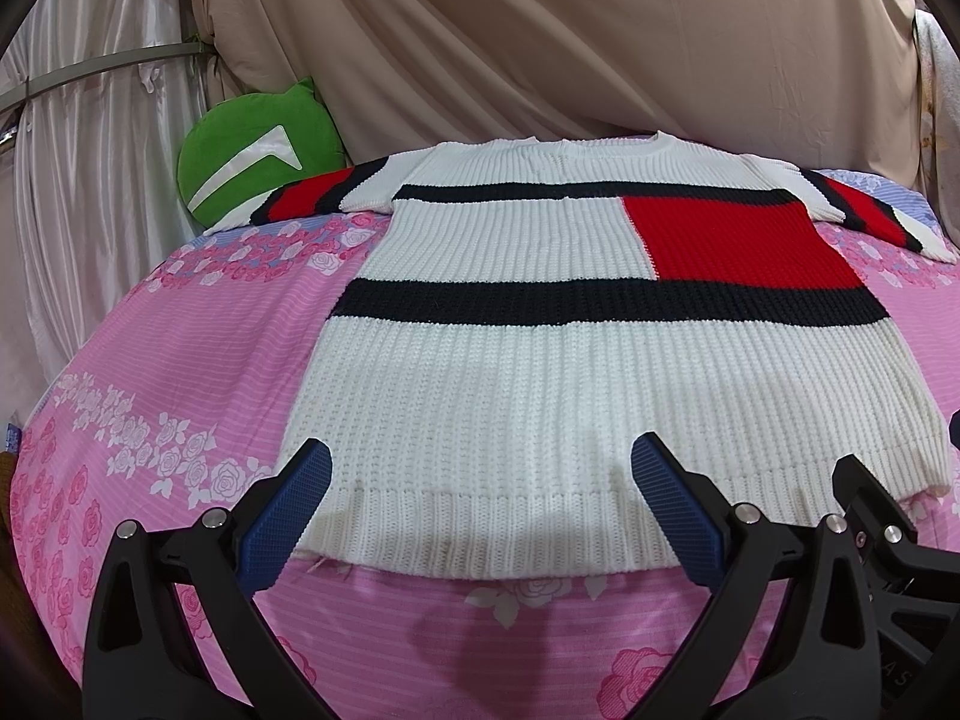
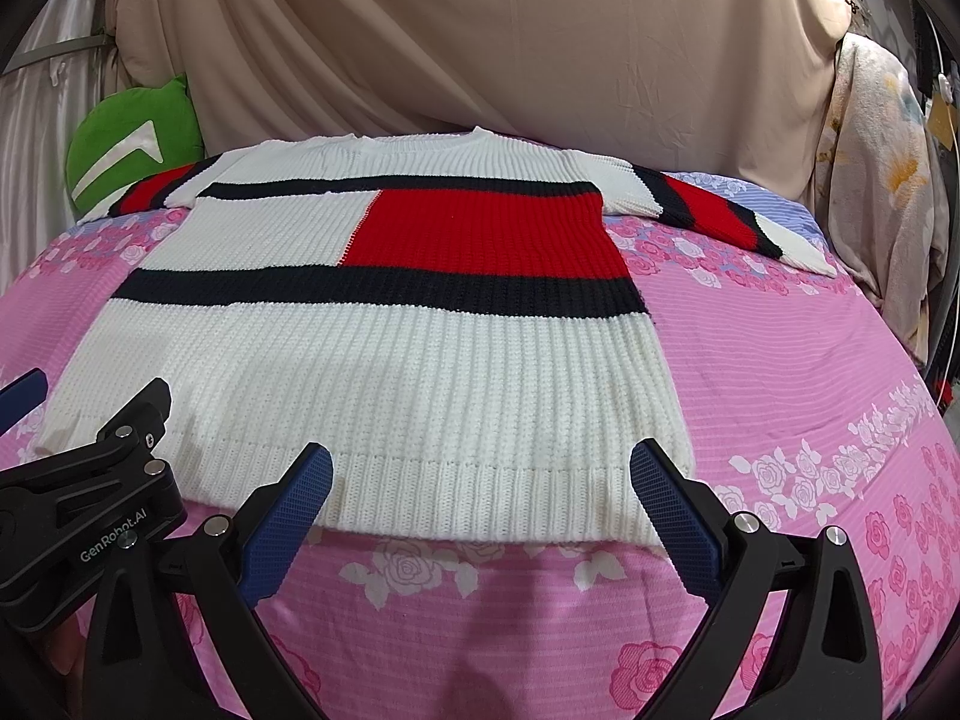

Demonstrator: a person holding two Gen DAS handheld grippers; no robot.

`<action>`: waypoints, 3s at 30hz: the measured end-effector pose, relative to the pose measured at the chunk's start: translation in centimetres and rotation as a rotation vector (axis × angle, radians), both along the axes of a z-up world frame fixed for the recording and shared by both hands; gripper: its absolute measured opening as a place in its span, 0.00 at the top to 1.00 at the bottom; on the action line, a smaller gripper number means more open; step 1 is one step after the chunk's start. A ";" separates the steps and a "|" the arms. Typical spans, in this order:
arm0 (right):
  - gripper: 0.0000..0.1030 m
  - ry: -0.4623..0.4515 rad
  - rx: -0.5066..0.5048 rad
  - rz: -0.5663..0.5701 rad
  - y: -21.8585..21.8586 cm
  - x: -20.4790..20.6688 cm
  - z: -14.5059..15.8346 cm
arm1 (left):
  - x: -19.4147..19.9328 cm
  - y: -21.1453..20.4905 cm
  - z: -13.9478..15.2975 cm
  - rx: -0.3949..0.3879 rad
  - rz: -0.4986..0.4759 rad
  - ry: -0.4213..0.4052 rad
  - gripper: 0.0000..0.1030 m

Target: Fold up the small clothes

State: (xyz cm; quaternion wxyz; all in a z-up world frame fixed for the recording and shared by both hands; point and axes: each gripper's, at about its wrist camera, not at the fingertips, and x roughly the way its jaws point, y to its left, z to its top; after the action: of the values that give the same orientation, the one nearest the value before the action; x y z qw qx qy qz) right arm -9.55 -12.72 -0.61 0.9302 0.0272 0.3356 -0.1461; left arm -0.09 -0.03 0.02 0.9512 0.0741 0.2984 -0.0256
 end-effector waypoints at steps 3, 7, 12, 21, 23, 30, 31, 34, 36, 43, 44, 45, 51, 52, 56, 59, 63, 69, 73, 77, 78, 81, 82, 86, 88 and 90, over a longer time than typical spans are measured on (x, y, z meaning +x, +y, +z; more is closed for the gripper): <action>0.05 0.001 0.000 0.000 0.0 0.0 0.0 | 0.0 0.0 0.0 0.000 0.000 0.000 0.05; 0.05 0.001 0.000 0.000 0.0 0.0 0.0 | 0.0 0.0 0.0 0.001 0.000 0.000 0.05; 0.05 0.001 0.000 0.000 0.1 0.1 0.0 | 0.0 0.0 0.0 0.001 0.000 0.001 0.05; 0.05 -0.001 0.009 0.006 0.1 0.0 0.0 | -0.1 0.3 0.1 -0.011 -0.005 0.004 0.05; 0.05 -0.007 0.033 0.017 -0.3 -0.3 -0.5 | -0.1 0.6 0.0 -0.040 -0.022 0.014 0.05; 0.05 -0.127 0.200 0.046 -7.5 -0.4 1.0 | -0.1 2.6 0.7 -0.150 -0.053 0.011 0.05; 0.05 -0.143 0.187 0.015 -9.6 -0.1 1.6 | 0.2 2.9 0.9 -0.145 -0.052 0.012 0.05; 0.05 -0.192 0.182 -0.088 -17.6 1.8 3.3 | 1.5 4.0 2.3 -0.140 -0.054 0.006 0.05; 0.05 -0.187 0.222 -0.156 -23.1 3.8 3.6 | 2.8 4.9 3.5 -0.143 -0.053 -0.004 0.05; 0.07 -0.164 0.487 -0.432 -42.2 10.8 0.8 | 8.2 6.0 5.0 -0.081 -0.038 -0.007 0.05; 0.10 -0.153 0.497 -0.475 -44.0 11.6 0.3 | 9.0 6.2 4.9 -0.082 -0.041 0.002 0.05; 0.11 -0.144 0.503 -0.514 -45.5 12.1 -0.3 | 9.6 6.3 4.9 -0.085 -0.045 0.008 0.05; 0.56 -0.156 0.593 -0.595 -50.6 15.4 -2.0 | 13.0 6.7 4.6 -0.096 -0.067 0.038 0.06; 0.91 -0.155 0.635 -0.569 -50.8 16.4 -2.0 | 13.4 6.6 4.6 -0.094 -0.071 0.038 0.07; 0.90 -0.255 0.493 -0.399 -45.4 21.1 4.5 | 15.2 6.3 5.4 -0.082 -0.064 0.025 0.11; 0.91 -0.313 0.372 -0.076 -34.6 25.6 10.9 | 16.8 6.1 6.5 -0.100 -0.056 0.015 0.11; 0.91 -0.247 0.321 0.395 -16.9 30.3 13.2 | 19.1 5.3 7.5 -0.158 -0.054 0.029 0.11; 0.89 0.001 0.270 0.636 -2.1 34.0 5.7 | 24.1 3.1 6.3 -0.263 -0.111 0.153 0.10; 0.82 -0.033 0.306 0.577 -5.8 32.5 5.2 | 27.2 1.9 4.9 -0.298 -0.148 0.236 0.10; 0.56 -0.100 0.277 0.380 -12.9 29.3 6.0 | 30.6 1.0 3.2 -0.306 -0.125 0.302 0.09; 0.54 -0.095 0.263 0.336 -14.7 28.9 6.0 | 31.3 1.0 2.9 -0.317 -0.111 0.317 0.09; 0.49 -0.044 0.300 0.228 -19.1 29.1 5.4 | 32.5 1.4 2.1 -0.381 -0.070 0.351 0.10; 0.48 -0.038 0.311 0.201 -20.0 29.4 5.3 | 32.4 1.6 2.1 -0.403 -0.058 0.347 0.10; 0.37 -0.010 0.307 0.187 -20.4 32.3 4.8 | 30.9 1.9 3.1 -0.378 -0.037 0.284 0.10; 0.34 0.017 0.279 0.201 -19.3 34.6 4.3 | 30.4 1.6 3.4 -0.326 -0.027 0.259 0.10; 0.34 0.055 0.251 0.201 -18.0 36.9 3.6 | 30.1 1.4 3.6 -0.288 -0.023 0.247 0.10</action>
State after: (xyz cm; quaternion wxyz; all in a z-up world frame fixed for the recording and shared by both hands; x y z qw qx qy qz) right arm 27.32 -30.77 3.02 0.9200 0.1053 0.3775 -0.0101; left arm 30.03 1.35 3.59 0.9079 -0.0631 0.4051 -0.0876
